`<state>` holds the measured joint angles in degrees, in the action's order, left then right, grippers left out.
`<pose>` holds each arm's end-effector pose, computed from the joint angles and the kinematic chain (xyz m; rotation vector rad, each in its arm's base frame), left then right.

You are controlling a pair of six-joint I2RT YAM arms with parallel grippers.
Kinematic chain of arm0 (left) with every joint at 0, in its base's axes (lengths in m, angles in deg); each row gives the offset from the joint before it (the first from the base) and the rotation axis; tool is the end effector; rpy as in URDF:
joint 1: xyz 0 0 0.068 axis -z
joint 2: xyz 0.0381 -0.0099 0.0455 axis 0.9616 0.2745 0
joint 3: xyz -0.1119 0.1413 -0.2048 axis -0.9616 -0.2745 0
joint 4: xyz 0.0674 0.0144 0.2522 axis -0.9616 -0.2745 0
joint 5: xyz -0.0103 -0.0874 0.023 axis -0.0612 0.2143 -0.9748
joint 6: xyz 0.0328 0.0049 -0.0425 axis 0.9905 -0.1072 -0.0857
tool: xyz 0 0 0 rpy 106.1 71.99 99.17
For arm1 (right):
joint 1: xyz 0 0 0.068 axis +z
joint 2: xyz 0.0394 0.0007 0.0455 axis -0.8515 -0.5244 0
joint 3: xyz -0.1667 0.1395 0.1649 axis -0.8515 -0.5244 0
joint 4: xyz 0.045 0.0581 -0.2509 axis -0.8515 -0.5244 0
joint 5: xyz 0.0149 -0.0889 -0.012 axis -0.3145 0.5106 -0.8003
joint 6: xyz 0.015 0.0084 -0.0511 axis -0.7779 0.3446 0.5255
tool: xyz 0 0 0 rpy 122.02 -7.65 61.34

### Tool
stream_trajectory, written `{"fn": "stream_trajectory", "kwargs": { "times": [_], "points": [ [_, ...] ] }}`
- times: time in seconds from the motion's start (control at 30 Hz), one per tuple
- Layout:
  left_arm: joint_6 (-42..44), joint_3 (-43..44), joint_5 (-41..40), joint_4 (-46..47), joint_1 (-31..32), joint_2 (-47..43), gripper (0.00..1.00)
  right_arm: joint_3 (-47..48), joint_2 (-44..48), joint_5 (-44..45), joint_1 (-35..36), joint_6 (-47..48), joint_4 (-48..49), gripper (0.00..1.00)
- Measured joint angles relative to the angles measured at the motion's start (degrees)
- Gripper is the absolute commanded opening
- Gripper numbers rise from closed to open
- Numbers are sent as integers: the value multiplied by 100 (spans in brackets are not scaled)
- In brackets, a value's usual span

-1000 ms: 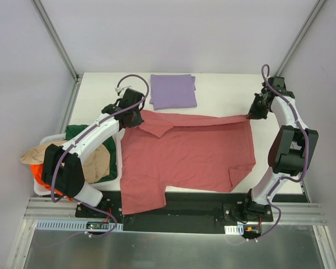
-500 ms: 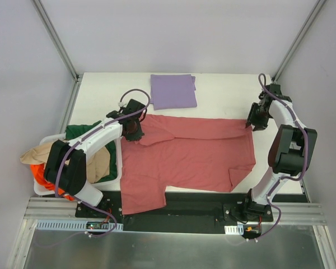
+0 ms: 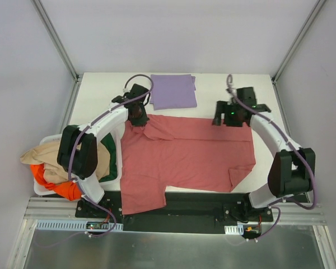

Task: Fold and stack the t-shirts
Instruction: Fold the flattened tshirt in 1/3 of the way

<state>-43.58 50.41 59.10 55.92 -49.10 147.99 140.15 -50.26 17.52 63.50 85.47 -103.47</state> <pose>0.3335 -0.1496 0.2486 -0.3483 2.5049 -0.2673 0.3334 0.0369 0.2671 -0.3293 2.4189 0.2318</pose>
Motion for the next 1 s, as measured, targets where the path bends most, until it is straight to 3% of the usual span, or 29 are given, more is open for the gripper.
{"fn": "stream_trajectory", "kwargs": {
  "times": [0.23, 0.43, 0.67, 1.0],
  "points": [
    [155, 979, 214, 92, -422, 1008, 0, -542, 173, -498, 2457, -308, 1322, 71],
    [291, 1263, 448, 94, -612, 1464, 0, 24, -1051, -479, 3753, -455, 2085, 65],
    [433, 1307, 586, 94, -632, 1528, 0, 1014, -2441, -103, 4227, -435, 2170, 61],
    [463, 1307, 697, 98, -636, 1611, 0, 1722, -3058, 846, 4354, -157, 1884, 50]
  ]
}}
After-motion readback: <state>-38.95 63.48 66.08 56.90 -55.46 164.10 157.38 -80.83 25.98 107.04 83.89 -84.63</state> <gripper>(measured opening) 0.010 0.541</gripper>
